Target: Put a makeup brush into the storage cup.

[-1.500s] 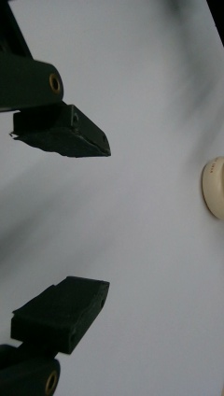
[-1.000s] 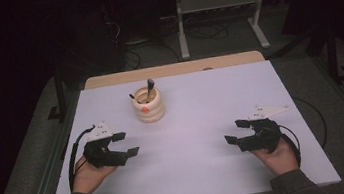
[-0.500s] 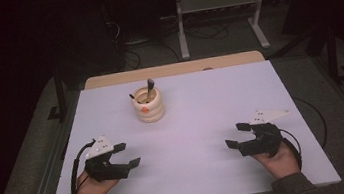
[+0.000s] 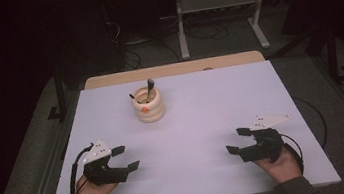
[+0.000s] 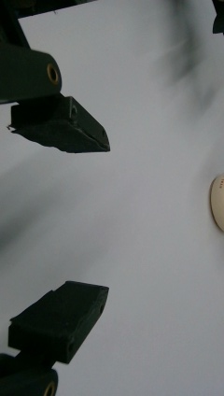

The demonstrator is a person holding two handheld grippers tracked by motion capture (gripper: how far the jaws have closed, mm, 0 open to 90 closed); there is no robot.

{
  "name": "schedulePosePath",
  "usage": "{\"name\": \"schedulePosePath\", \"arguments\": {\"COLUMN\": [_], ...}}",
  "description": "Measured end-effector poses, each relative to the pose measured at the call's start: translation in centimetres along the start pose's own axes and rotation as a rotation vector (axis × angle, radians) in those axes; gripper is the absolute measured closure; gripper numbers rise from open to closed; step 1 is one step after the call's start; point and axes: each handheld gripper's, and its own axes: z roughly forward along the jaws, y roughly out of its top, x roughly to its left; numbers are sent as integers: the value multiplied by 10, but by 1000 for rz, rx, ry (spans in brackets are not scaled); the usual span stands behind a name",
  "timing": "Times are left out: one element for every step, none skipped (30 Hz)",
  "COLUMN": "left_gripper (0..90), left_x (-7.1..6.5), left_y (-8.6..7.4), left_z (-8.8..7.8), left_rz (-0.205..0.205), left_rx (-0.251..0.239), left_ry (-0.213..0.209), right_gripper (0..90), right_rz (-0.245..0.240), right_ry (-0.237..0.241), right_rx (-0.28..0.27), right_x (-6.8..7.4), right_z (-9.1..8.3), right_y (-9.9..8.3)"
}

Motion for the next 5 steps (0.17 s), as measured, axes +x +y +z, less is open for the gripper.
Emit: {"name": "schedulePosePath", "arguments": {"left_gripper": [231,231,231,230,229], "left_x": [0,0,1,2,2], "left_y": [0,0,0,0,1], "left_z": [0,0,0,0,0], "left_rz": [1,0,1,3,-6], "left_rx": [-1,-5,-6,-10,-15], "left_ry": [1,3,7,5,0], "right_gripper": [239,239,239,239,239], "right_rz": [-4,-8,-8,-7,-17], "right_ry": [0,5,10,12,12], "right_rx": [-2,-3,-3,9,8], "right_x": [1,1,1,1,0], "right_z": [0,1,2,3,5], "right_y": [0,0,0,0,0]}}
